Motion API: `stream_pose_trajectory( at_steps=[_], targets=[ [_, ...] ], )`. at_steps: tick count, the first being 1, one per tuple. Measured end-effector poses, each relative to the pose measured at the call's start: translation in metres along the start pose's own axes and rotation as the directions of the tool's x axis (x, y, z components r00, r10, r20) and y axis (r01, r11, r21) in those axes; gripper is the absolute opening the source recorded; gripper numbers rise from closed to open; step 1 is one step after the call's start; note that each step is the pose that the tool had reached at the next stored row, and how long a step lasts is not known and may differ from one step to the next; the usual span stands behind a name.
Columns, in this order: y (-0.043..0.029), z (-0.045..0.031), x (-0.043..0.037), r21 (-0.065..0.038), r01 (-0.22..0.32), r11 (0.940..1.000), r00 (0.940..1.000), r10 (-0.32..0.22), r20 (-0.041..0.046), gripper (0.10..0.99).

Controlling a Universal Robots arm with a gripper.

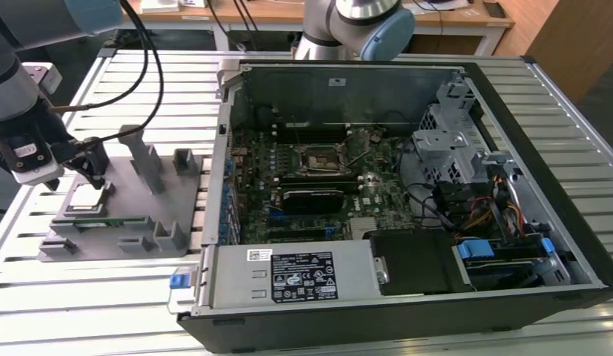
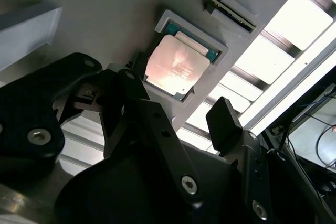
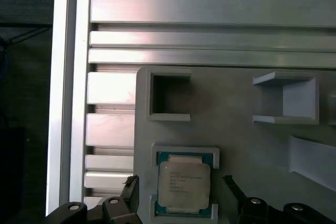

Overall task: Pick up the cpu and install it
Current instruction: 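Pick up the cpu and move it towards the insertion slot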

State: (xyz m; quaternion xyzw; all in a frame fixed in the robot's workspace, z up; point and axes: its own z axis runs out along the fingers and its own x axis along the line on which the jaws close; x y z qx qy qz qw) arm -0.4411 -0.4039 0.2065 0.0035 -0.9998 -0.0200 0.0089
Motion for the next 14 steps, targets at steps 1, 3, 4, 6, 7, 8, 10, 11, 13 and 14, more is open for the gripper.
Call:
stream_pose_trajectory(
  at_steps=[1,3,4,6,7,8,10,11,13,14],
  targets=[
    [0.0,0.0014,0.0,0.0,0.0,1.0,1.0,0.0,0.0003,0.718],
    [-0.0001,0.004,-0.0001,0.0,0.0,1.0,1.0,0.0,0.0007,0.718],
    [-0.0002,0.005,-0.0001,0.0,0.0,1.0,1.0,0.0,0.0009,0.718],
    [-0.0002,0.0069,-0.0002,0.0,0.0,1.0,1.0,0.0,0.001,0.718],
    [-0.0003,0.0079,-0.0003,0.0,-0.002,1.0,1.0,0.002,0.0014,0.718],
    [-0.0003,0.0087,-0.0004,0.0,-0.004,1.0,1.0,0.004,0.0019,0.718],
    [-0.0004,0.0109,-0.0005,0.0,-0.008,1.0,1.0,0.007,0.0038,0.718],
    [-0.0005,0.0122,-0.0006,0.001,-0.008,1.0,1.0,0.008,0.0052,0.718],
    [-0.0006,0.0143,-0.0008,0.0,-0.009,1.0,0.9999,0.009,0.0074,0.718],
    [-0.0006,0.0153,-0.0009,0.001,-0.009,1.0,0.9999,0.009,0.0082,0.718]
  ],
)
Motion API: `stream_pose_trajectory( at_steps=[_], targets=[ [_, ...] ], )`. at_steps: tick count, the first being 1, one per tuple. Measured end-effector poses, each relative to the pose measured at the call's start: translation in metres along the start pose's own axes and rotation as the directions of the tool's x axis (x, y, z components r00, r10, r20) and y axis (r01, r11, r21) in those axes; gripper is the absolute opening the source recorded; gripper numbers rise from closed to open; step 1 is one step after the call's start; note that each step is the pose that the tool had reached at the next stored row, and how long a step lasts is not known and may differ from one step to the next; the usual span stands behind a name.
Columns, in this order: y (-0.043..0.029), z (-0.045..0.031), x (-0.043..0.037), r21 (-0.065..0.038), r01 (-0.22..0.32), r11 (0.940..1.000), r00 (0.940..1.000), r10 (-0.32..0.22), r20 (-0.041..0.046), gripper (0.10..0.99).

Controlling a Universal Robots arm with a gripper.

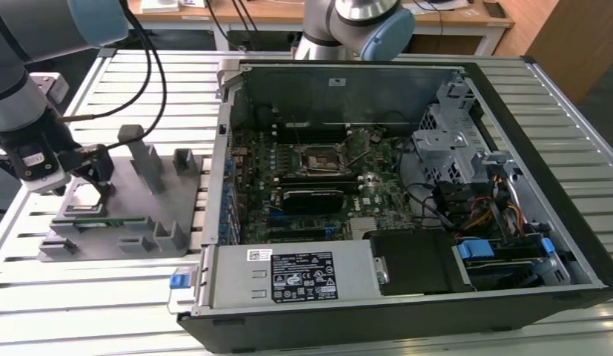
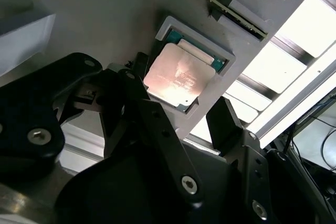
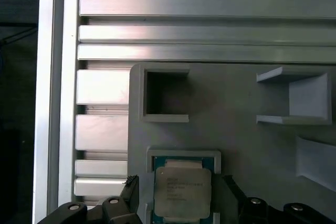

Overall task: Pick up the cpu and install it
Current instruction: 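Pick up the cpu and move it towards the insertion slot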

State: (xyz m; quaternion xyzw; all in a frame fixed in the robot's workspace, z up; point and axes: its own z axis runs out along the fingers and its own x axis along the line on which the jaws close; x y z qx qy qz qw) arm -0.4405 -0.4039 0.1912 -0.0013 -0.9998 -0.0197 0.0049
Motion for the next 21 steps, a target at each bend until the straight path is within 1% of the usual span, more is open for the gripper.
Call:
stream_pose_trajectory(
  at_steps=[9,14,21],
  targets=[
    [-0.0003,0.0056,-0.0005,0.002,-0.003,1.0,1.0,0.003,0.0032,0.718],
    [-0.0005,0.0076,-0.0005,0.003,-0.009,1.0,0.9999,0.009,0.0064,0.718],
    [-0.004,0.0086,-0.0005,0.004,-0.009,1.0,0.9999,0.009,0.0086,0.718]
  ],
)
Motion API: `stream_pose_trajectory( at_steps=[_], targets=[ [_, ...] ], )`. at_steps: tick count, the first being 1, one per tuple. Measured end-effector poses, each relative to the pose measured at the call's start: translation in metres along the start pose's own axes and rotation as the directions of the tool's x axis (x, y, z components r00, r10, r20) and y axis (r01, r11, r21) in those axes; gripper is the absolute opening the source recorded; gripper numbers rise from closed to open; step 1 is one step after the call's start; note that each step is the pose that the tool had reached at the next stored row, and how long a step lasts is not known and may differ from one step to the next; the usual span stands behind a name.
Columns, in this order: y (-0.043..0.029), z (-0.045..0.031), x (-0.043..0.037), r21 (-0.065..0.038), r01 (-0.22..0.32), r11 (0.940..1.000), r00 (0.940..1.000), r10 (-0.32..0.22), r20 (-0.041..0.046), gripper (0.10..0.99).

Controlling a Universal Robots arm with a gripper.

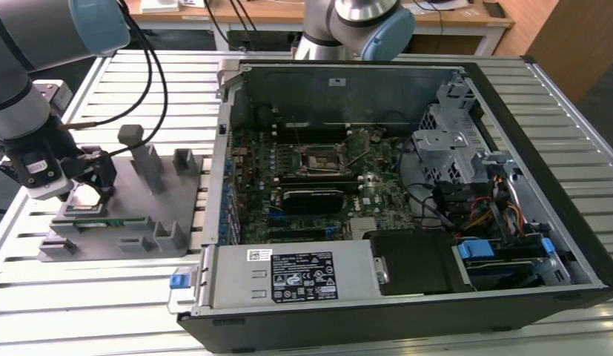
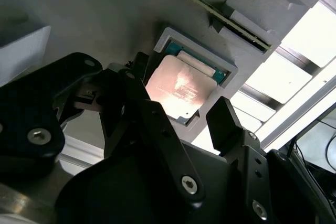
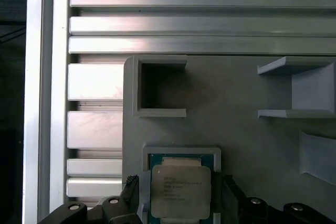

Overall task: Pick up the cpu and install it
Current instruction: 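Pick up the cpu and move it towards the insertion slot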

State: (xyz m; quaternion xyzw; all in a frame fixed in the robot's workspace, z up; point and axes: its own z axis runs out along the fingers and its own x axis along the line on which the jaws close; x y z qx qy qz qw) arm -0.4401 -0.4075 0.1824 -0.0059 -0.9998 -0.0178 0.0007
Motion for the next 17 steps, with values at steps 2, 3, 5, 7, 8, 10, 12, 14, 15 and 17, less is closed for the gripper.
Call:
stream_pose_trajectory(
  at_steps=[2,3,5,7,8,10,12,14,15,17],
  targets=[
    [-0.0002,0.0004,0.0,0.002,-0.001,1.0,1.0,0.001,0.0003,0.718],
    [-0.0004,0.0006,0.0,0.002,-0.003,1.0,1.0,0.003,0.0003,0.718],
    [-0.0004,0.0007,0.0,0.003,-0.004,1.0,1.0,0.004,0.0003,0.702],
    [-0.0004,0.0008,-0.0001,0.003,-0.004,1.0,1.0,0.004,0.0005,0.635],
    [-0.0005,0.0008,-0.0002,0.003,-0.004,1.0,1.0,0.004,0.0005,0.635],
    [-0.0005,0.0008,-0.0003,0.003,-0.005,1.0,1.0,0.005,0.0006,0.635],
    [-0.0004,-0.0003,-0.0004,0.003,-0.005,1.0,1.0,0.005,0.0004,0.635],
    [-0.0004,-0.0011,-0.0004,0.003,-0.005,1.0,1.0,0.005,0.0006,0.635],
    [-0.0003,-0.0011,-0.0004,0.003,-0.005,1.0,1.0,0.005,0.0009,0.635],
    [-0.0004,-0.0015,-0.0004,0.003,-0.005,1.0,1.0,0.005,0.0005,0.635]
  ],
)
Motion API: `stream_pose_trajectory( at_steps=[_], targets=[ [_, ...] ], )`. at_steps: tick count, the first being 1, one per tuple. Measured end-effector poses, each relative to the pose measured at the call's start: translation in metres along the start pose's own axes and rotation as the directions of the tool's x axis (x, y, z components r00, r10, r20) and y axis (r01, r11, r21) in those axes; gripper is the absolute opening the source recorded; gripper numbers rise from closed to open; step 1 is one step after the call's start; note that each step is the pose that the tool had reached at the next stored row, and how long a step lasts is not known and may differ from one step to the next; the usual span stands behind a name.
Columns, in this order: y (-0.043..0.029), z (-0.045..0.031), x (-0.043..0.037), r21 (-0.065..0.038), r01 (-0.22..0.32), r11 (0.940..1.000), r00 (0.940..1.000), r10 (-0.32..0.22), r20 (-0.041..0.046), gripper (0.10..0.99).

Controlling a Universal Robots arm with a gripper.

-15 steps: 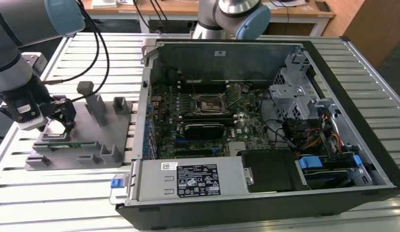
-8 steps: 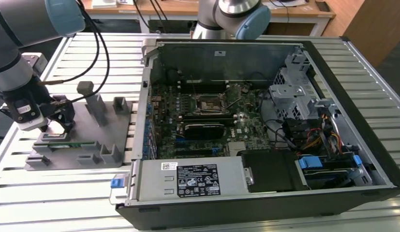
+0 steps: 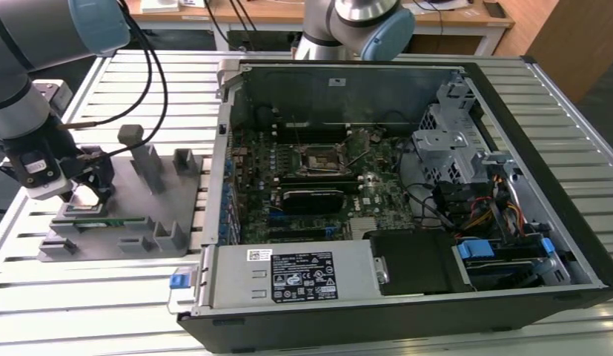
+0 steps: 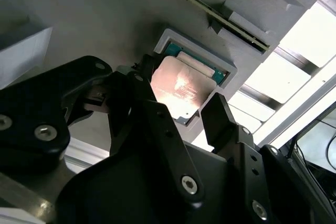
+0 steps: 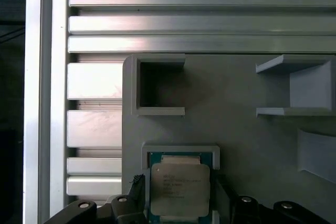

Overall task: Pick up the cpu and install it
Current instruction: 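Pick up the cpu and move it towards the insertion slot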

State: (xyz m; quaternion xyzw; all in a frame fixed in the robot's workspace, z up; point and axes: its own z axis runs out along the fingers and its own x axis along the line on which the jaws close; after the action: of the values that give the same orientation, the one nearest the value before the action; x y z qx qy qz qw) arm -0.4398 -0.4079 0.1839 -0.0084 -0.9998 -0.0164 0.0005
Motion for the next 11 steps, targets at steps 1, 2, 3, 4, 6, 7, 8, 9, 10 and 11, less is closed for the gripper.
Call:
stream_pose_trajectory(
  at_steps=[1,2,3,4,6,7,8,9,10,11],
  targets=[
    [0.0,-0.0001,0.0,0.0,0.0,1.0,1.0,0.0,0.0001,0.635],
    [0.0,-0.0001,0.0,0.0,0.0,1.0,1.0,0.0,0.0001,0.635],
    [0.0,-0.0001,0.0,0.0,0.0,1.0,1.0,0.0,0.0001,0.635],
    [0.0,-0.0002,0.0,0.0,0.0,1.0,1.0,0.0,0.0001,0.635],
    [0.0,-0.0008,0.0,0.0,0.0,1.0,1.0,0.0,-0.0004,0.635],
    [0.0,-0.0008,0.0,0.0,0.0,1.0,1.0,0.0,-0.0002,0.635],
    [0.0,-0.0008,0.0,0.0,0.0,1.0,1.0,0.0,-0.0001,0.635],
    [0.0,-0.0008,0.0,0.0,0.0,1.0,1.0,0.0,-0.0001,0.635],
    [0.0,-0.0007,0.0,0.0,0.0,1.0,1.0,0.0,0.0,0.635],
    [0.0,-0.0007,0.0,0.0,0.0,1.0,1.0,0.0,0.0001,0.635]
  ],
)
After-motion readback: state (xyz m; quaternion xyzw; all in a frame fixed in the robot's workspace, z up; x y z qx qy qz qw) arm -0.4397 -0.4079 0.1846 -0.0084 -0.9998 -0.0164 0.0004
